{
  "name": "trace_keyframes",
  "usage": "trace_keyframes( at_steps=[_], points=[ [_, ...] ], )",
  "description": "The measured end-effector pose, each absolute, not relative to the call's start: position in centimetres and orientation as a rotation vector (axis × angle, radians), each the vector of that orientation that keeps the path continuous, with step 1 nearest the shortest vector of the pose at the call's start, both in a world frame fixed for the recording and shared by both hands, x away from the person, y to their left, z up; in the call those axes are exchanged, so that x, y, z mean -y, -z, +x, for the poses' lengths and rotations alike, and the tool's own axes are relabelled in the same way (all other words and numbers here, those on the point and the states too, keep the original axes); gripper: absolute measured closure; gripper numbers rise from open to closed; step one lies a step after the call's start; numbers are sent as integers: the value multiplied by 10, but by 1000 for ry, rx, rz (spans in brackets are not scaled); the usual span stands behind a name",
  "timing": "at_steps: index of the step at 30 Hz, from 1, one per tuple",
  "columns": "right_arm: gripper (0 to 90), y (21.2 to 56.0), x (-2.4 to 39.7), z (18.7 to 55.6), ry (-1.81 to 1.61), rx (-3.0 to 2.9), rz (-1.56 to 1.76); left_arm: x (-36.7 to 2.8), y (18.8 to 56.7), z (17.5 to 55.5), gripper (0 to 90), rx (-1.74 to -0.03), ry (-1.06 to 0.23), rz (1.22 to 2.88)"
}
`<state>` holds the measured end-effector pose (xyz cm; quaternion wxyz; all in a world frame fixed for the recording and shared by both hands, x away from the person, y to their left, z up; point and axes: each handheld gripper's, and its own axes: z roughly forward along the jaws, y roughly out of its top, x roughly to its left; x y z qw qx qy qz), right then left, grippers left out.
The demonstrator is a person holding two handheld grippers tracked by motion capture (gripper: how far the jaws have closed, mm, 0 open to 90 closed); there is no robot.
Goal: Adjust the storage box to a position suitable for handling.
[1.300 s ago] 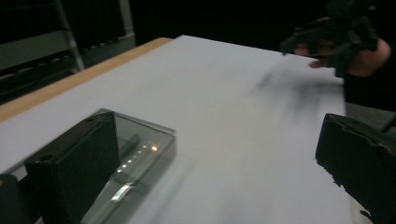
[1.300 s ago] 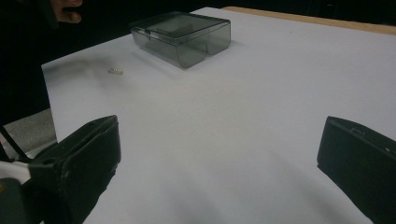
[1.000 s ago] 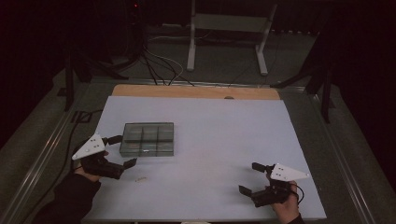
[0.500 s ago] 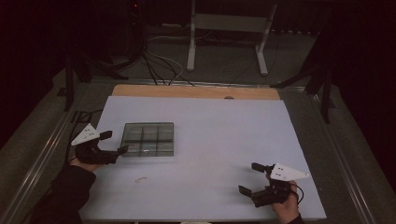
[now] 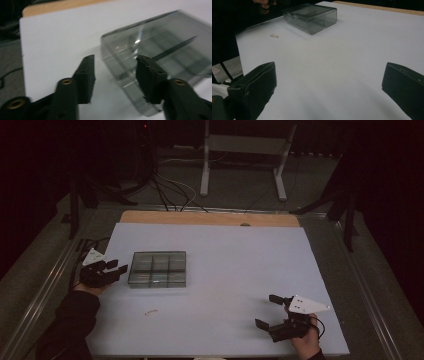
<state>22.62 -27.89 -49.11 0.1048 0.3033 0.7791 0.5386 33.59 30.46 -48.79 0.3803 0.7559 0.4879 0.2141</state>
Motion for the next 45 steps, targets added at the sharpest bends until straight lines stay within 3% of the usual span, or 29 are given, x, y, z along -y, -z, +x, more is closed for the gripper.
trace_keyframes(
  at_steps=[13, 31, 45],
  points=[
    [0, 491, 280, 227, -1591, -2296, 898, -293, 503, 354, 900, -1258, -450, 2052],
    [0, 492, 279, 227, -1588, -2301, 907, -287, 507, 366, 900, -1281, -415, 2094],
    [0, 493, 278, 227, -1585, -2305, 906, -260, 506, 371, 900, -1188, -348, 2126]
  ],
)
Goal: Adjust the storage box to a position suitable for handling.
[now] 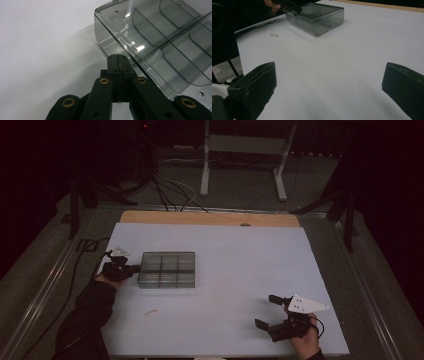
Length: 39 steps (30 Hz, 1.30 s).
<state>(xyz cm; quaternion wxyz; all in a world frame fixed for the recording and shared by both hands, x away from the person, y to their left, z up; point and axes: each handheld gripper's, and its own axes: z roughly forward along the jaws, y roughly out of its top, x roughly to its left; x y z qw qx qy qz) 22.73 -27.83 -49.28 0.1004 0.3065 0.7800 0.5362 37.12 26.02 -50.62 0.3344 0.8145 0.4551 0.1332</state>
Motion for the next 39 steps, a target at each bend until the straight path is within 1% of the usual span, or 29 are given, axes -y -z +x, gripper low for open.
trace_keyframes(
  at_steps=[11, 22, 39],
  points=[
    [0, 493, 278, 227, -1591, -2295, 910, -229, 506, 374, 900, -1104, -291, 2162],
    [0, 492, 278, 226, -1595, -2285, 919, -195, 505, 377, 900, -1016, -269, 2218],
    [0, 491, 275, 226, -1578, -2306, 912, -154, 505, 385, 900, -931, -214, 2242]
  ],
)
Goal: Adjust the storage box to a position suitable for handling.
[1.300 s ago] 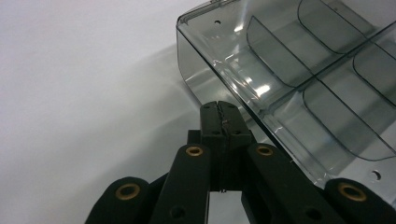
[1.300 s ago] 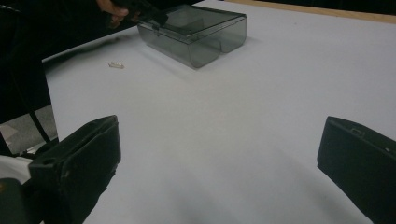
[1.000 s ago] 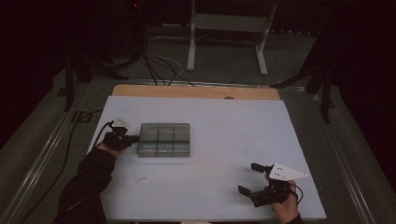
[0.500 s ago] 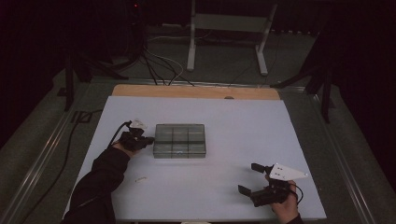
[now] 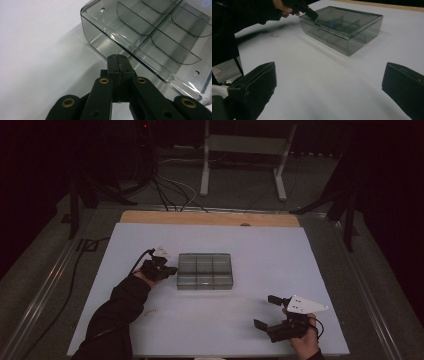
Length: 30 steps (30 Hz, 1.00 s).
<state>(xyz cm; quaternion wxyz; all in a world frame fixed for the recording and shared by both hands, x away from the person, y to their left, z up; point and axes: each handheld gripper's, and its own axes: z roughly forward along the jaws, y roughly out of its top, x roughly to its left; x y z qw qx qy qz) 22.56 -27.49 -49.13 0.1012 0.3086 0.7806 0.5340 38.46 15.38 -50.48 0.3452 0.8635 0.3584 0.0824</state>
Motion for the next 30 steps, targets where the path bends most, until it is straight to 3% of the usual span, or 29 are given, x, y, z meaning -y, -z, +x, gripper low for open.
trace_keyframes(
  at_steps=[16, 24, 30],
  points=[
    [0, 480, 266, 240, -1625, -2307, 879, -120, 503, 393, 900, -851, -186, 2267],
    [0, 464, 264, 266, -1647, -2253, 813, -136, 488, 386, 900, -854, -190, 2223],
    [0, 454, 264, 301, -1628, -2234, 963, -149, 485, 366, 900, -827, -176, 2221]
  ],
)
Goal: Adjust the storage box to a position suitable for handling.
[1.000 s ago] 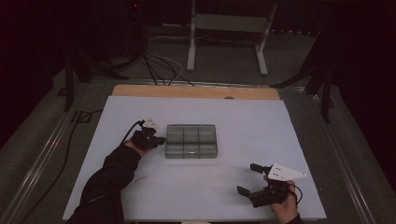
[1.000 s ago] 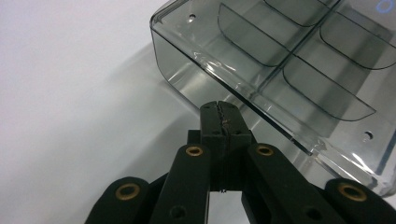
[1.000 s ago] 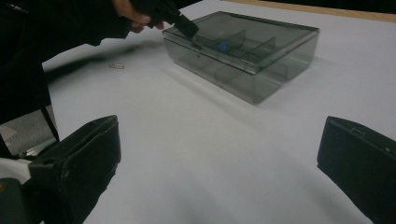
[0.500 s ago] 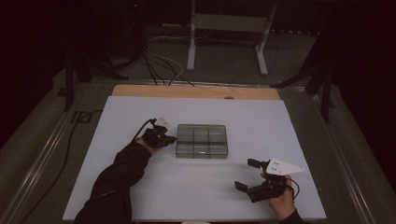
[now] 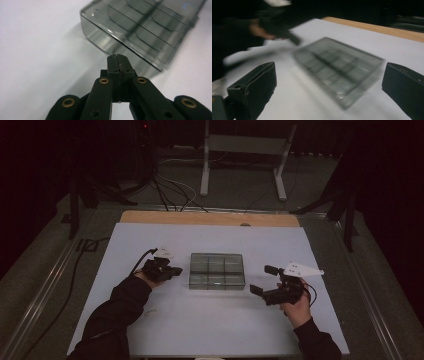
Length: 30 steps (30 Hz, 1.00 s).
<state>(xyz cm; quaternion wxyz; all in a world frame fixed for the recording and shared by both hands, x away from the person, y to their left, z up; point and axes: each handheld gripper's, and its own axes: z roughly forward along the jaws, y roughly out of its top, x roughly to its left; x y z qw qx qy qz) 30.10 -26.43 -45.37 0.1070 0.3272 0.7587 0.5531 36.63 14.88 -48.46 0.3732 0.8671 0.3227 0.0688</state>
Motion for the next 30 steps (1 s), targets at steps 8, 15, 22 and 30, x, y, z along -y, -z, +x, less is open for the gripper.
trace_keyframes(
  at_steps=[8, 15, 22, 30],
  points=[
    [187, 471, 255, 357, -1478, -2216, 1139, -151, 499, 357, 900, -864, -148, 2221],
    [570, 489, 250, 400, -1325, -2244, 1256, -144, 507, 358, 900, -878, -118, 2224],
    [900, 505, 244, 430, -1192, -2273, 1340, -140, 513, 361, 900, -864, -100, 2233],
    [900, 516, 233, 450, -1189, -2360, 1370, -134, 516, 366, 900, -864, -77, 2244]
  ],
)
